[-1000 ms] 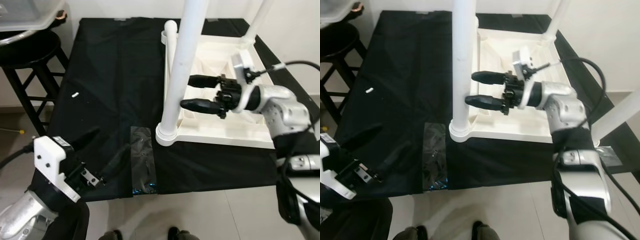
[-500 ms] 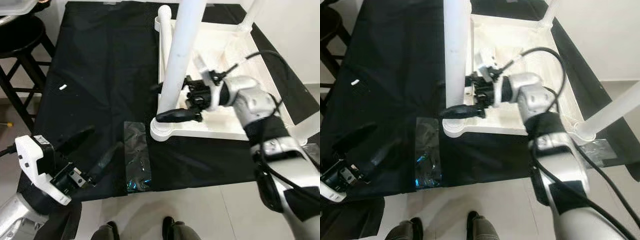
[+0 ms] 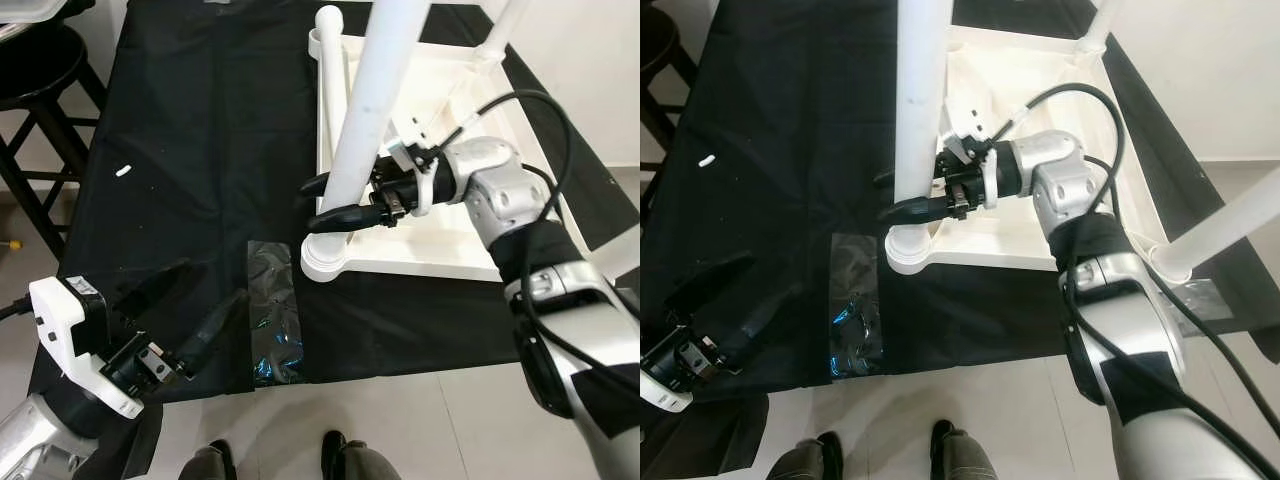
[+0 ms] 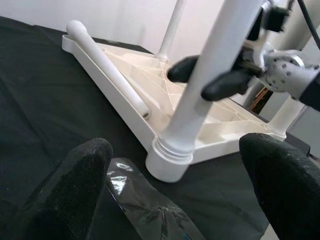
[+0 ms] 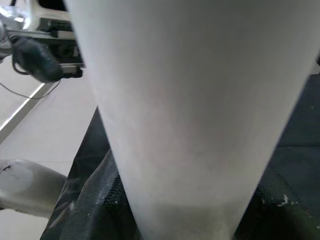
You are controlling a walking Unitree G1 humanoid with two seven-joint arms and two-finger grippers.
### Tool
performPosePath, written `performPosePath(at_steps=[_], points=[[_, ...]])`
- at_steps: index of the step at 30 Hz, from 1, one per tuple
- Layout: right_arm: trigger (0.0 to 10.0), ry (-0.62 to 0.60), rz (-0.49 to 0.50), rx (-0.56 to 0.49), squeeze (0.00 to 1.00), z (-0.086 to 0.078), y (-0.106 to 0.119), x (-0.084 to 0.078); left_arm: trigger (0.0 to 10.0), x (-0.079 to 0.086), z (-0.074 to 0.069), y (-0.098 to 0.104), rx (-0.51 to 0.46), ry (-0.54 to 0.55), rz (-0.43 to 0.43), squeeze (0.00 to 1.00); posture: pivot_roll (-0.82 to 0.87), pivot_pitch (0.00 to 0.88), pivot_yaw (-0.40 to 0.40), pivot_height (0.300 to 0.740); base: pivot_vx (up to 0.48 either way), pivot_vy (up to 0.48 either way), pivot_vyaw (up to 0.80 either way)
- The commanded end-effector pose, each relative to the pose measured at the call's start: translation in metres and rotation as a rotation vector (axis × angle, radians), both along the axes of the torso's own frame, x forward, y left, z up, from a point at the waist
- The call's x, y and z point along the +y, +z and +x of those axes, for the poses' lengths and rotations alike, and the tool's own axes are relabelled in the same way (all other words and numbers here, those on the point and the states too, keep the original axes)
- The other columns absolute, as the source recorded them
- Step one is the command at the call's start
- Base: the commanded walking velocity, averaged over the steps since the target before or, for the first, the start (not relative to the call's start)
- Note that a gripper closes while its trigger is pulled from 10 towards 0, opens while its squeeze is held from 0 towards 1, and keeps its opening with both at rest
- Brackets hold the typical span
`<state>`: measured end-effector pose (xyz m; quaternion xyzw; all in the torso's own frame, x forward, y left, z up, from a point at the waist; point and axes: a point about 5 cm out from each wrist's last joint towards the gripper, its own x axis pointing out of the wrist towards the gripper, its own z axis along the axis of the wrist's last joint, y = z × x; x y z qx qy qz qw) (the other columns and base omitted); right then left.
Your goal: Building children table
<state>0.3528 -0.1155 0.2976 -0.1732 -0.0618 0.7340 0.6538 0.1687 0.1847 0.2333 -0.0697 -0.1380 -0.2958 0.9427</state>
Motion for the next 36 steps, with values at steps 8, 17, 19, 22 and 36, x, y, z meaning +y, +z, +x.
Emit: performPosePath(at_steps=[8,17,19,22,36], points=[[0.0,-0.805,0.041,0.116,0.00,-0.037,-0.088,0.022,10.0,0.002,0.003,-0.003,0.022,0.001,0.010,0.00,0.04,0.297,-0.142,0.740,0.000,0.000,0.00],[0.0,-1.350,0.087,0.094,0.00,-0.064,-0.107,0.011,10.0,0.006,0.013,-0.007,0.029,-0.013,0.023,0.00,0.03,0.270,-0.106,0.740,0.000,0.000,0.00],[0.0,-1.343,0.092,0.109,0.00,-0.061,-0.106,0.009,10.0,0.005,0.014,-0.007,0.032,-0.015,0.024,0.00,0.04,0.265,-0.109,0.740,0.000,0.000,0.00],[10.0,-1.287,0.111,0.110,0.00,-0.060,-0.101,0.011,10.0,0.005,0.015,-0.007,0.033,-0.015,0.024,0.00,0.04,0.270,-0.113,0.740,0.000,0.000,0.00],[10.0,-0.453,0.217,0.048,0.00,-0.032,-0.018,0.001,10.0,0.003,0.009,-0.004,0.023,-0.001,0.022,0.00,0.08,0.303,-0.129,0.740,0.000,0.000,0.00]])
